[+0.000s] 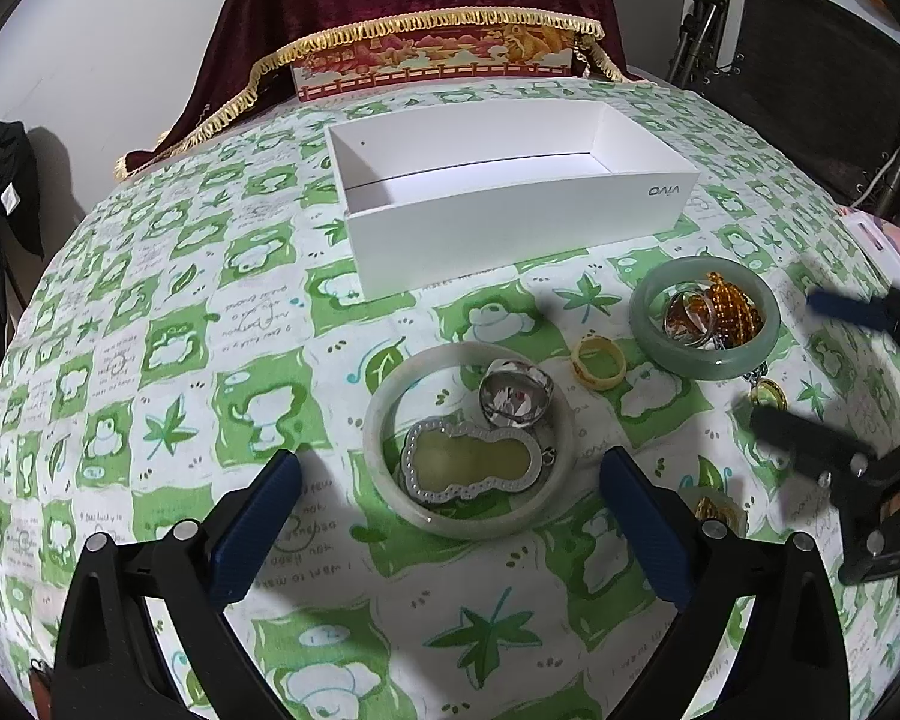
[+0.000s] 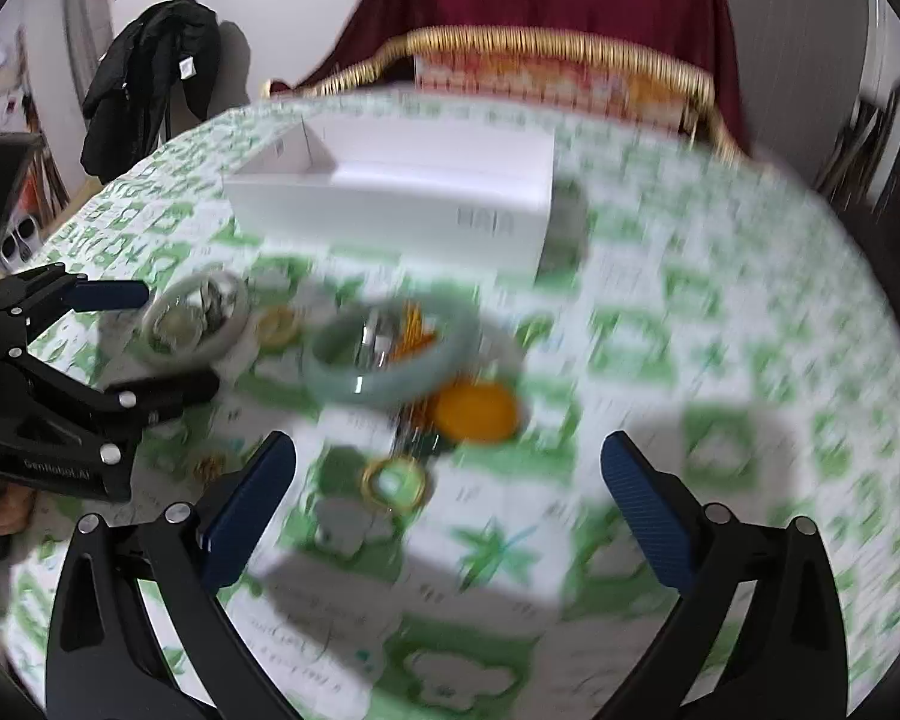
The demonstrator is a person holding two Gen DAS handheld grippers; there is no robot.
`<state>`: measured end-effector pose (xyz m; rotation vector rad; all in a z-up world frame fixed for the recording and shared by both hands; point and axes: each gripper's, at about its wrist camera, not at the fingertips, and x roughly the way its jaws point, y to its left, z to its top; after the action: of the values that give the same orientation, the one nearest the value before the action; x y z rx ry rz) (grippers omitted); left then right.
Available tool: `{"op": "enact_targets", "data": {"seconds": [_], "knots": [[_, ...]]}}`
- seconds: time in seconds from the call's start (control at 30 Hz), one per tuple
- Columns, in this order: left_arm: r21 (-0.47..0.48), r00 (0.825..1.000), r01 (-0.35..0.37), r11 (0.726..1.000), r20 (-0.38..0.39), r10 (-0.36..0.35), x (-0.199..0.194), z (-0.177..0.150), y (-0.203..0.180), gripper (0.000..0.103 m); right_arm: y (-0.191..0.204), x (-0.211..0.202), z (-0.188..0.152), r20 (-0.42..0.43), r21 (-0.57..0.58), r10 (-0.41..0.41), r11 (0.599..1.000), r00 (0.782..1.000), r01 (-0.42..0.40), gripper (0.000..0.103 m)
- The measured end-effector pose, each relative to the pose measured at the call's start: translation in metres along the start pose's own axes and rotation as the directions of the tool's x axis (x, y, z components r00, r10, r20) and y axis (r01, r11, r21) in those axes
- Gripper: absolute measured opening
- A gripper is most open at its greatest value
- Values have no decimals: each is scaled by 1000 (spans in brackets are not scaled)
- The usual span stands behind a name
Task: Organize jewelry
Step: 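Grasp the whitish bangle with the left tool while the right tool grasps the green jade bangle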
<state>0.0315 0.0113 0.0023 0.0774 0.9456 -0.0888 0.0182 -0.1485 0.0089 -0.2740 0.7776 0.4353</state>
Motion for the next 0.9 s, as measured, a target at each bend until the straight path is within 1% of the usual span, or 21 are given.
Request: {"op": "enact_targets", "data": {"seconds": [0.1, 0.17, 0.3, 0.33, 0.37, 0.4, 0.43, 0.47, 0.57, 0.67, 0.77, 0.9], "knots": [[17, 1000, 12, 1000, 8, -12, 1, 4, -1, 92, 10, 6, 10, -1, -90, -5, 996, 1000, 5, 99], [24, 1000, 23, 999, 16, -24, 1, 6, -2, 86, 17, 12, 17, -6, -130, -14, 991, 1000, 13, 99], [26, 999, 38, 999, 32, -38, -3, 4, -1, 70, 21, 26, 24, -25, -154, -5, 988, 1000, 1, 99], [24, 998, 42, 999, 35, -43, -3, 3, -1, 70, 21, 31, 25, -32, -153, 1, 988, 999, -5, 96], [22, 998, 46, 999, 36, -47, -3, 3, 0, 70, 20, 34, 25, -40, -148, 12, 989, 999, -18, 88], [22, 998, 48, 999, 37, -49, -4, 3, 0, 70, 19, 37, 25, -50, -138, 33, 990, 998, -39, 84], [22, 998, 51, 998, 38, -52, -4, 2, 0, 70, 17, 38, 26, -58, -118, 61, 991, 996, -67, 77], [23, 998, 54, 998, 39, -54, -4, 2, 0, 70, 15, 37, 25, -58, -108, 73, 991, 996, -79, 75], [18, 997, 69, 997, 41, -70, -6, 0, 1, 70, 11, 39, 26, -65, -85, 93, 992, 994, -98, 74], [4, 995, 86, 996, 41, -86, -7, 0, 3, 70, 7, 42, 25, -78, -54, 130, 989, 988, -134, 74], [9, 996, 76, 997, 39, -76, -6, 0, 2, 71, 2, 45, 26, -91, -25, 159, 986, 983, -162, 74], [10, 997, 72, 997, 38, -72, -5, 0, 1, 72, 1, 46, 27, -89, -25, 165, 986, 982, -167, 74]]}}
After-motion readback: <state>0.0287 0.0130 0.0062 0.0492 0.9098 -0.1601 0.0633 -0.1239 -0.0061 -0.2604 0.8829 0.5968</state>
